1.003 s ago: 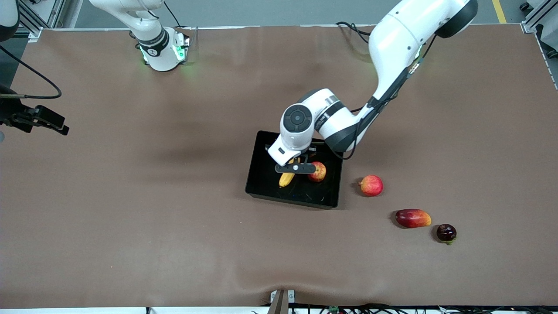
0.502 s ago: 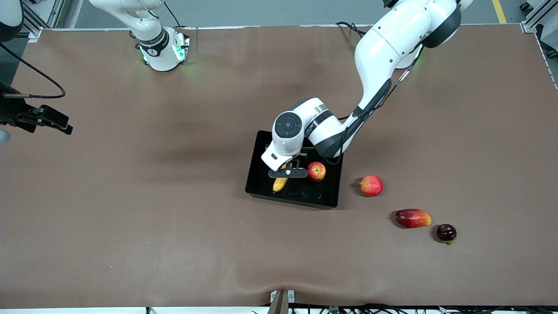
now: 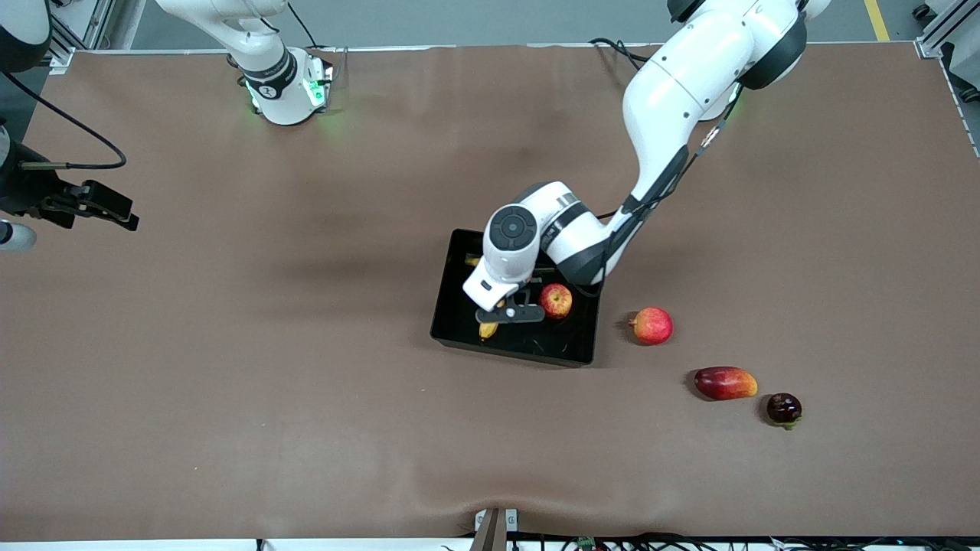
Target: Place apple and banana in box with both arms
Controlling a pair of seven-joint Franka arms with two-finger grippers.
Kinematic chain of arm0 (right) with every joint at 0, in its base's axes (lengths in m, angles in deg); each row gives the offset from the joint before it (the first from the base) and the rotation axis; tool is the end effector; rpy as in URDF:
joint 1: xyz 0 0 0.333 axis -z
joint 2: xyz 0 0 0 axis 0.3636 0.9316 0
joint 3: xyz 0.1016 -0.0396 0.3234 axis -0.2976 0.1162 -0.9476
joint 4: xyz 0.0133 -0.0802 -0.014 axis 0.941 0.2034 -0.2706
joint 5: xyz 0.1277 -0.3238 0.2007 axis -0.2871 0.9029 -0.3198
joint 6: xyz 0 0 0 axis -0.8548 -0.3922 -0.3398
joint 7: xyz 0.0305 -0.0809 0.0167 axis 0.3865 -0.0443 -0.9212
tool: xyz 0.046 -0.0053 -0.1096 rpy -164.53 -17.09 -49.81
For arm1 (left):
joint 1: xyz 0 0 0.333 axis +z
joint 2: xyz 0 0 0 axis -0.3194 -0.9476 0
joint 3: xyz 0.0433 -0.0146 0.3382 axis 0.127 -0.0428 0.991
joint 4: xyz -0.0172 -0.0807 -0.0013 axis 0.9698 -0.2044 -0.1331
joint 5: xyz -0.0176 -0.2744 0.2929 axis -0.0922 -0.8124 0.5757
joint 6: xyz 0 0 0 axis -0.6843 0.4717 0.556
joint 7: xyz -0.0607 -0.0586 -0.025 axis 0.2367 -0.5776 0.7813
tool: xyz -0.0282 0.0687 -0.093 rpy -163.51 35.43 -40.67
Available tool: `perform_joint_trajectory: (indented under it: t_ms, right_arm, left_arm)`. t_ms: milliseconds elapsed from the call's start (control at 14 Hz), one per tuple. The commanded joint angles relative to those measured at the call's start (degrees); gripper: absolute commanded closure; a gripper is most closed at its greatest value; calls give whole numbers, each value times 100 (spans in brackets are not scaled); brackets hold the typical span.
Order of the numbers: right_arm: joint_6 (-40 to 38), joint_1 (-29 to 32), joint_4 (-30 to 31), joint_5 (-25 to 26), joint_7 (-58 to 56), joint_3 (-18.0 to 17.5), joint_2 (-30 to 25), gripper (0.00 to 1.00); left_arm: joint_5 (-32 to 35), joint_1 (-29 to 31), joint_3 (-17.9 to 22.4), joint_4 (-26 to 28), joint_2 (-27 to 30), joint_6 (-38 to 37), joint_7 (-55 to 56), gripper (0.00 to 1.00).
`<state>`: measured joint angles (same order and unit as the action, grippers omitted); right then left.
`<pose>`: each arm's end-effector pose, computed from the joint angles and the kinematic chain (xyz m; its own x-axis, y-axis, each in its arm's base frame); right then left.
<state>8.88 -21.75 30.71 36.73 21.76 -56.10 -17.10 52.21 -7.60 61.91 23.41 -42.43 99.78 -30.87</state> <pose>0.5719 -0.0115 0.6140 0.9978 -0.0559 -0.0363 -0.0564 -0.9983 -0.0134 0.5757 -0.5107 0.2255 0.9986 0.0506 0.0148 0.0499 -0.9978 0.0428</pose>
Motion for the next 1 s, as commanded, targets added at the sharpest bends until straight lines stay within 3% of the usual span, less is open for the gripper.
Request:
perform_joint_trajectory:
  t_ms: [0, 502, 717, 932]
  right_arm:
    - [-89, -28, -79, -9, 45, 5, 14, 0]
    - [-80, -54, -70, -9, 45, 5, 14, 0]
    - [-71, -63, -70, -35, 54, 5, 14, 0]
    - [-62, -107, -79, -26, 54, 5, 14, 0]
  left_arm:
    - [25, 187, 209, 34, 582, -310, -138, 0]
    - [-36, 1531, 209, 78, 1839, -1479, -1578, 0]
    - [-1, 2138, 200, 96, 2279, -2059, -1711, 0]
    - [-1, 2394, 209, 96, 2630, -2271, -2264, 0]
